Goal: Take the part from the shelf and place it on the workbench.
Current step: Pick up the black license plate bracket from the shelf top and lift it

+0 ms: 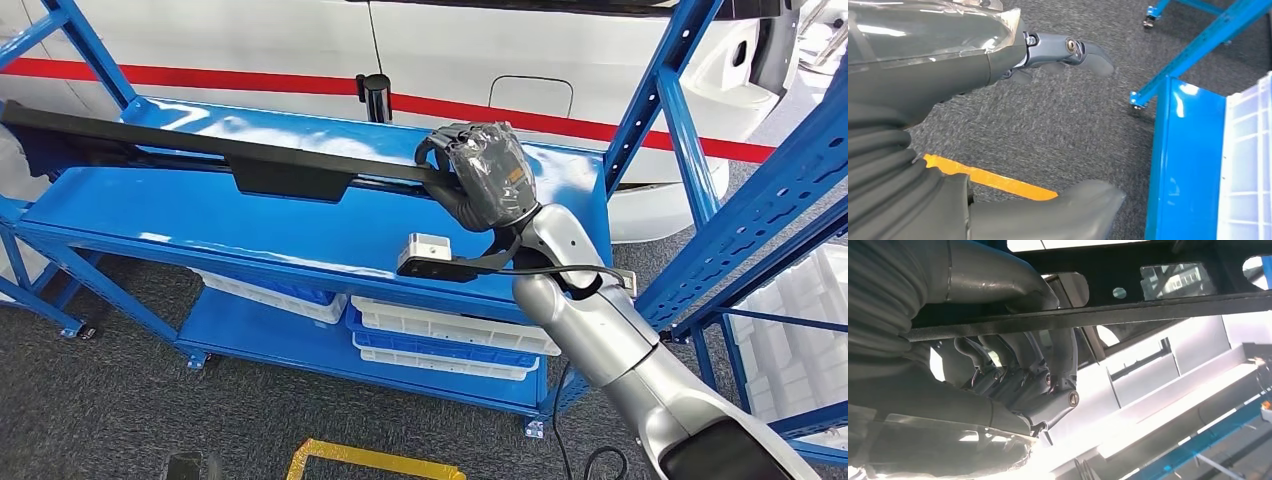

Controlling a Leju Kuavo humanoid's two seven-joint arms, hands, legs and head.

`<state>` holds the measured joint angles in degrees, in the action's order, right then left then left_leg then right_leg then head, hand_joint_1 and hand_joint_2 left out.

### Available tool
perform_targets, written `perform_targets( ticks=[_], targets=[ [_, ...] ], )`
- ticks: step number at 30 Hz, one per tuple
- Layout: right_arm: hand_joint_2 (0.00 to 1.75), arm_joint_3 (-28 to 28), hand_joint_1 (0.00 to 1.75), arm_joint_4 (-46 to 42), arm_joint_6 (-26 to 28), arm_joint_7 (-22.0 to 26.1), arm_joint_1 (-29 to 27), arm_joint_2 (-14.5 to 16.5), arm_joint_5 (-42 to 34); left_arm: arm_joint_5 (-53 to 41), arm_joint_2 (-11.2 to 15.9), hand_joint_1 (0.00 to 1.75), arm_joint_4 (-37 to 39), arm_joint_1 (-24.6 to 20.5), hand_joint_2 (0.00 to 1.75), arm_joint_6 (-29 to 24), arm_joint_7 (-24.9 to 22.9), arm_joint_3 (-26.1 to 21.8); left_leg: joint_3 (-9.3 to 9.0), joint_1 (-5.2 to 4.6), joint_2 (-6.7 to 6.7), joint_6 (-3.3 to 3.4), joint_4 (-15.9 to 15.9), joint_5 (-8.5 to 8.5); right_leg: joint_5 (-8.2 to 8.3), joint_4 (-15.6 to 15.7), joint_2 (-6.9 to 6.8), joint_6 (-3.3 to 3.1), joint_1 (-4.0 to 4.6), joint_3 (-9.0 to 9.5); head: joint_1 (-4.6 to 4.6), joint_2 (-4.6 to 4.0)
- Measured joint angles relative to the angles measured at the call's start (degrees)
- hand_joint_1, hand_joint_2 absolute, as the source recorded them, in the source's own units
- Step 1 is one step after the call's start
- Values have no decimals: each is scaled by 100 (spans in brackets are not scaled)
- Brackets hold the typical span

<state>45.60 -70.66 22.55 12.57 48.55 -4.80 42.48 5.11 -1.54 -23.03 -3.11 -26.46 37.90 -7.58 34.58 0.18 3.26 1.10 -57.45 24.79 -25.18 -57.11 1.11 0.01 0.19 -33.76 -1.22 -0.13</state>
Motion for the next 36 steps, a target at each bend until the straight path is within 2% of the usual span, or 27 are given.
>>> perform_targets(
  ticks=[12,29,36],
  targets=[
    [175,96,162,-109,74,-38,-31,-29,-36,23,23,0,422,-172,175,5,-107,-9,0,0,0,0,0,0,0,0,0,0,0,0,-1,0],
    [175,169,162,-107,40,-119,-86,-31,-49,-1,38,0,536,-236,175,172,-373,7,3,-13,1,5,-7,5,2,5,0,4,-17,1,0,0],
    [175,174,162,-108,43,-128,-144,-31,-47,-43,65,0,542,-240,175,177,-391,13,21,-27,0,60,-49,24,11,9,0,26,-34,3,-2,0]
  ],
)
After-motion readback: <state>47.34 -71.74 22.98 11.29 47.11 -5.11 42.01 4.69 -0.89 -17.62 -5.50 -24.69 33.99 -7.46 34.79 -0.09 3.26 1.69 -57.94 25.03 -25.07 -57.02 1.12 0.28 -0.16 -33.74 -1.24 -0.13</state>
